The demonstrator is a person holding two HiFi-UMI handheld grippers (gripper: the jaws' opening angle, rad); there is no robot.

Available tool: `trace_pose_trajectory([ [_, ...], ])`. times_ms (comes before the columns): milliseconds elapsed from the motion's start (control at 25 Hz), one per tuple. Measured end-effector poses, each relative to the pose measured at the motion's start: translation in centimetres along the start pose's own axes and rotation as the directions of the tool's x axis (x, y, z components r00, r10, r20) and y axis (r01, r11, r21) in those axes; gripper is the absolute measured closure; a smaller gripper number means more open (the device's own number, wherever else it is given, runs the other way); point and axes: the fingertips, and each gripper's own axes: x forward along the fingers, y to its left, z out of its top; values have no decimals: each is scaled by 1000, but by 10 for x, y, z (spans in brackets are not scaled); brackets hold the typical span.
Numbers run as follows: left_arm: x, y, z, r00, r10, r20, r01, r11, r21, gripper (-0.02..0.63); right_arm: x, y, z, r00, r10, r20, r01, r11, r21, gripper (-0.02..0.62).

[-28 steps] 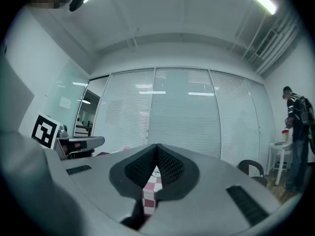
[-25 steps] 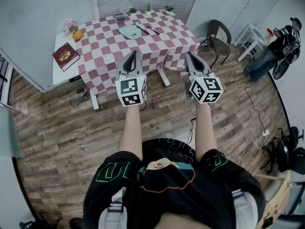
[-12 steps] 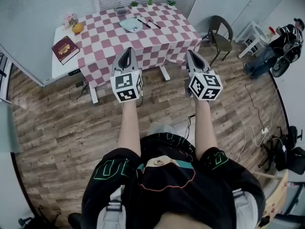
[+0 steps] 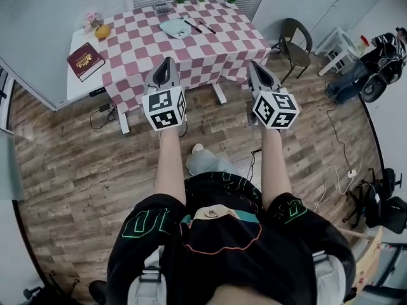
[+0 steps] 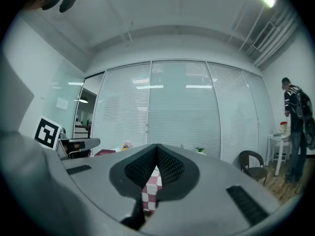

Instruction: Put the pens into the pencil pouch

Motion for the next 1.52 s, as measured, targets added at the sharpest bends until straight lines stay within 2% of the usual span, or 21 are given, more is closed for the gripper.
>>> trace_pose_trajectory([
  [240, 17, 14, -8, 1000, 21, -15, -21, 1000, 14, 609, 26, -3, -8, 1000, 27, 13, -28, 999, 37, 595],
  [400, 41, 28, -16, 999, 41, -20, -41, 999, -25, 609, 46, -10, -16, 999, 46, 9, -46, 998, 30, 595],
  [600, 89, 11, -35, 999, -4, -44, 1, 999, -53, 609, 57, -60, -16, 999, -34, 9, 33, 999, 36, 595],
  [840, 143, -15, -63, 995, -56, -81, 49, 995, -84, 609, 83, -103, -31, 997, -63, -48, 65, 997, 43, 595],
  [1160, 186, -3, -129, 976, -38, -213, 14, 993, -114, 609, 140, -119, -93, 984, -13, -177, 34, 992, 119, 595],
  [1520, 227, 34, -184, 942, 14, -335, -58, 991, -121, 609, 205, -134, -176, 946, 53, -319, 24, 972, 232, 595],
])
